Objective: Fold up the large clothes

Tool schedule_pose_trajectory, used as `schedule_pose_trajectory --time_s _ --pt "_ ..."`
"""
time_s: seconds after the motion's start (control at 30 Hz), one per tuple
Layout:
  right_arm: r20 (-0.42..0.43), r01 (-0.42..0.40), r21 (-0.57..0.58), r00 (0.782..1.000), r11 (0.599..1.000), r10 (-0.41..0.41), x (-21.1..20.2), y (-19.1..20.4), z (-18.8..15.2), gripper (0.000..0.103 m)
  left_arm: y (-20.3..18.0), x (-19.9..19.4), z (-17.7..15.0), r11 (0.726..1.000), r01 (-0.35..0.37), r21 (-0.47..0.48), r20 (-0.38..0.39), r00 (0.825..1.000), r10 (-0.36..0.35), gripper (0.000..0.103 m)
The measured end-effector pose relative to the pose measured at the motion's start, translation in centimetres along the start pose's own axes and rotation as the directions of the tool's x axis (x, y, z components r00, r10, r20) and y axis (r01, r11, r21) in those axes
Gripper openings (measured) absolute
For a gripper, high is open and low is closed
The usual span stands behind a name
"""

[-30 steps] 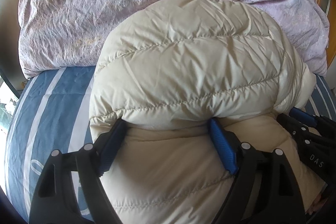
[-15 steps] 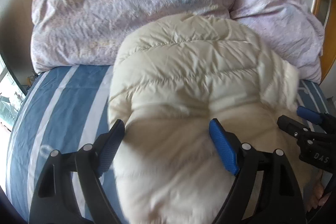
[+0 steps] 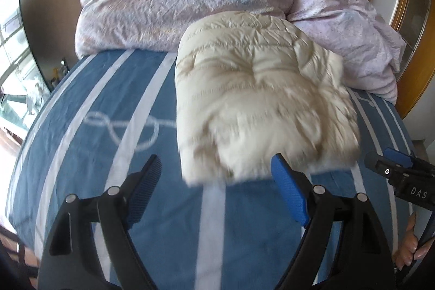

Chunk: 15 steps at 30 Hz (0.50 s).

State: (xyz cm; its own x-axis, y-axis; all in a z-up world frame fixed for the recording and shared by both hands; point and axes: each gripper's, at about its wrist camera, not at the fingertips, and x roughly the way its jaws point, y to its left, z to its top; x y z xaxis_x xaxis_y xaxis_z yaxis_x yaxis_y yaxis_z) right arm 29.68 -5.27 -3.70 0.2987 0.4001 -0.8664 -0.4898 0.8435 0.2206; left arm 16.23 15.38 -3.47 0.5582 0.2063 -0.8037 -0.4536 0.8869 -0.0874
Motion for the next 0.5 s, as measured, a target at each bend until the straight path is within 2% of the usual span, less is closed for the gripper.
schedule_pose_trajectory --time_s 0.27,0.5 --pt "-0.014 -0.036 -0.023 0.999 0.999 0.035 -3.6 1.2 -4.3 0.084 -0.9 -4.7 -4.6 0.999 0.026 -0.029 -0.014 1.0 -0.026 0.082" --pt "-0.003 -0.069 -0.008 0.998 0.998 0.069 -5.6 2.0 -6.1 0.084 -0.4 -6.9 -6.5 0.997 0.05 -0.058 -0.02 0.998 -0.051 0.082"
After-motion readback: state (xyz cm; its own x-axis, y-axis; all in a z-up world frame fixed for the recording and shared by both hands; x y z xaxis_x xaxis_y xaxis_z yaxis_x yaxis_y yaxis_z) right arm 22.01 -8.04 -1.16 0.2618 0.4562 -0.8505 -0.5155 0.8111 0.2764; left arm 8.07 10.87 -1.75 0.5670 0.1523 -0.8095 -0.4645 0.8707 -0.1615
